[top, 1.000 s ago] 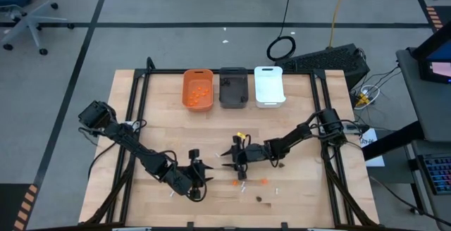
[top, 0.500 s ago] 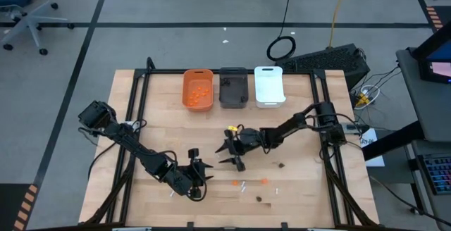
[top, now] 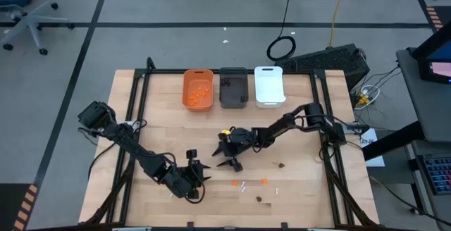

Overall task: Sort Halloween decoration
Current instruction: Put the white bone toy into the white bin

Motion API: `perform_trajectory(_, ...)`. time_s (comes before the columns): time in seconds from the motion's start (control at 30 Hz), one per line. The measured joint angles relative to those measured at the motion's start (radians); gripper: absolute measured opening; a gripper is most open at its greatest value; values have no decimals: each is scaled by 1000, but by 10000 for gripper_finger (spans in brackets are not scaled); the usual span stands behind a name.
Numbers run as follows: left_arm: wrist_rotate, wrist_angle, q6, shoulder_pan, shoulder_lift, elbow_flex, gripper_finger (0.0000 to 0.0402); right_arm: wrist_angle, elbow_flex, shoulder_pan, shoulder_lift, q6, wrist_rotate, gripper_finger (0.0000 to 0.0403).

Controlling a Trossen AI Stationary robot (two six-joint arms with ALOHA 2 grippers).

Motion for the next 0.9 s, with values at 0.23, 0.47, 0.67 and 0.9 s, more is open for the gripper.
perform_trajectory(0.23, -8, 0, 0, -4, 0, 0, 166, -11, -17, -22, -1, 2, -46, 220)
perform_trajectory(0.47, -8, -3, -2, -4, 0, 0, 166, -64, -17, -20, -3, -9, -34, 196)
perform_trajectory(0.67, -8, -4, -2, -4, 0, 0, 166, -124, -17, -19, -3, 8, -28, 134)
perform_trajectory(0.9, -7, -5, -3, -4, 0, 0, 166, -196, -17, -19, -3, 0, -26, 71)
